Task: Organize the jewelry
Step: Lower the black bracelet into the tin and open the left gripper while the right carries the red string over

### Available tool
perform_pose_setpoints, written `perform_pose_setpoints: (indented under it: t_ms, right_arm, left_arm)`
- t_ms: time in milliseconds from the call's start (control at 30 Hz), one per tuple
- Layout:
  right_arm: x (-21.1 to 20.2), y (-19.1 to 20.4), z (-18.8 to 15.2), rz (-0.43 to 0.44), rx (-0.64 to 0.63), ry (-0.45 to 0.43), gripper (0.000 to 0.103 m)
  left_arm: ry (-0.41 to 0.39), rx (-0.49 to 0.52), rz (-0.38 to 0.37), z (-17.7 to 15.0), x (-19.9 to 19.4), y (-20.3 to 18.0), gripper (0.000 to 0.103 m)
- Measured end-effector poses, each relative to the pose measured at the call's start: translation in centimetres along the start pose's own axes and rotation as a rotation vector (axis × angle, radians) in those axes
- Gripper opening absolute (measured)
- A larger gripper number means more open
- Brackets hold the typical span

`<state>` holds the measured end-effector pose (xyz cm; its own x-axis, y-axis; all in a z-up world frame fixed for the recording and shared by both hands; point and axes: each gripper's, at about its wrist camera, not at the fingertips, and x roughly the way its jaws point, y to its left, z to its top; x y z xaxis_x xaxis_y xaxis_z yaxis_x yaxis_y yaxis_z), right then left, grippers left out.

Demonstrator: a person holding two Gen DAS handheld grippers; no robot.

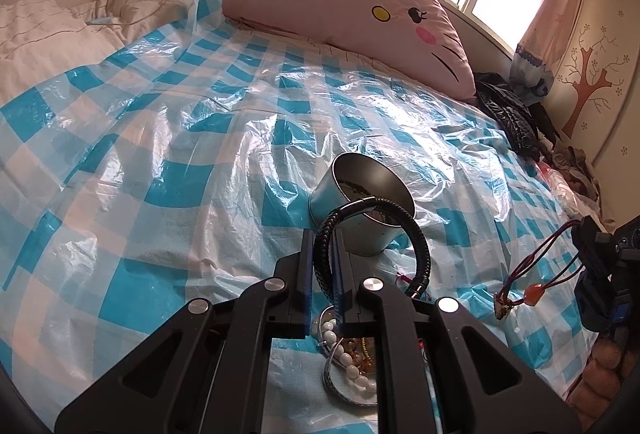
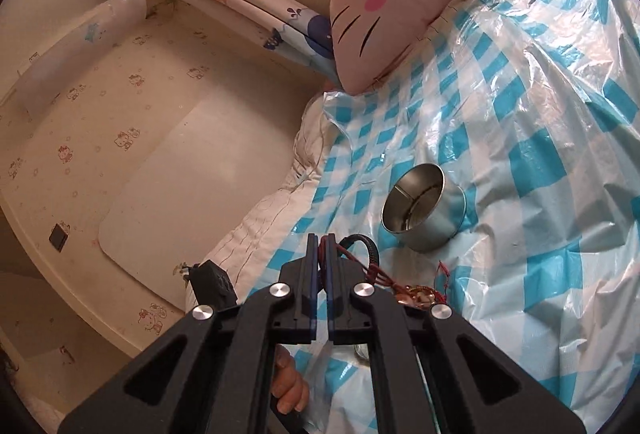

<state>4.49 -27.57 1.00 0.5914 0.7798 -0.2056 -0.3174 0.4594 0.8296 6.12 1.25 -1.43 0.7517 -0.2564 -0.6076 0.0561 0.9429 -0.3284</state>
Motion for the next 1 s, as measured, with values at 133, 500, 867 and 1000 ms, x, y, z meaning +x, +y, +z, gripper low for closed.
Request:
perform_pose_setpoints:
  t_ms: [133,500,867,1000]
  right_arm:
    - [0.4,0.3,0.6,-0.012,-0.003,-0.006,0.004]
    - [4.5,1.0,4.0,-0.032,-0.052,0.016,0.004]
    - [8.7,-0.4,7.0,-0.036,-0.048,0.018,0.004]
    - [10.1,-1.1,7.8,-0.038,-0.046,0.020,0.004]
  left_arm:
    - [-0.007,0.012,0.006,0.2,0.0,-0.6,0.008]
    - [-0.021,0.024,-0.003,2.3,1.3,-1.7,0.008]
    - [-0.012,0.034,-0.009,4.7,4.7,-2.6,0.008]
    - [-0.002,0.033,-0.006,5.3,6.4,-2.8,0.009]
